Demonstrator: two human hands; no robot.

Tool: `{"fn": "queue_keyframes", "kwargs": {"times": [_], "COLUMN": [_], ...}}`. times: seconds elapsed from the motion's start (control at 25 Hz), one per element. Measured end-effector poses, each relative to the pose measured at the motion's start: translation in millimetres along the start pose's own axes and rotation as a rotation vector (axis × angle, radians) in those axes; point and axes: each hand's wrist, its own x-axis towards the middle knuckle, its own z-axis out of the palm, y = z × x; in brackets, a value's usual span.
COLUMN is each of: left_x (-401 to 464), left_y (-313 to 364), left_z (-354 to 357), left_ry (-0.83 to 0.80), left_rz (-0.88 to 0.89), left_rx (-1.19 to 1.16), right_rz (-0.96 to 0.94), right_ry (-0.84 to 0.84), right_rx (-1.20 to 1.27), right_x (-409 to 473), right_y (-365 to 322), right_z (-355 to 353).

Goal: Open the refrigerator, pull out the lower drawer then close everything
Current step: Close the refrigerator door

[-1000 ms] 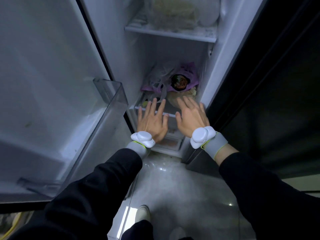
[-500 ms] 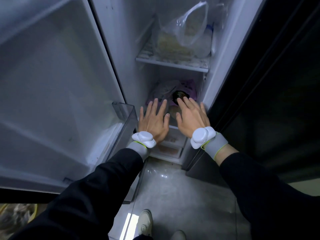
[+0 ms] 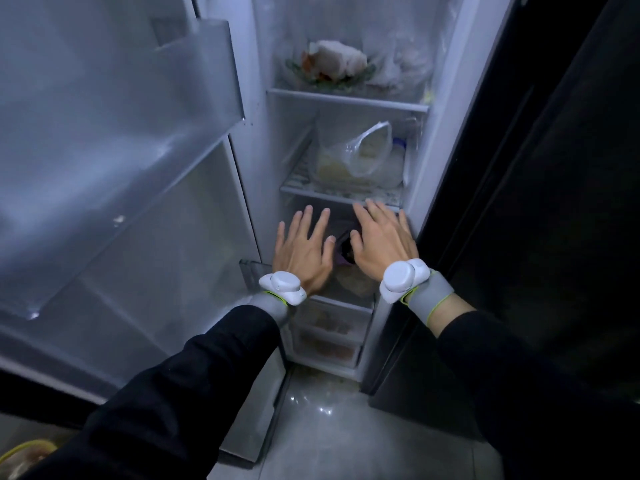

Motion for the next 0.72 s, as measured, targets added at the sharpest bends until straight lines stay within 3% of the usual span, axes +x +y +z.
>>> {"fn": "queue_keyframes", "kwargs": {"times": [0.72], "left_x": [27], "left_y": [60], "left_z": [-135], "left_ry": [0.232], "left_rz": [0.062], "left_rx": [0.091], "right_rz": [-0.117], "right_ry": [0.264], "right_rx": [-0.003], "right_x": [37], "right_y": [-29], "right_z": [-143]}}
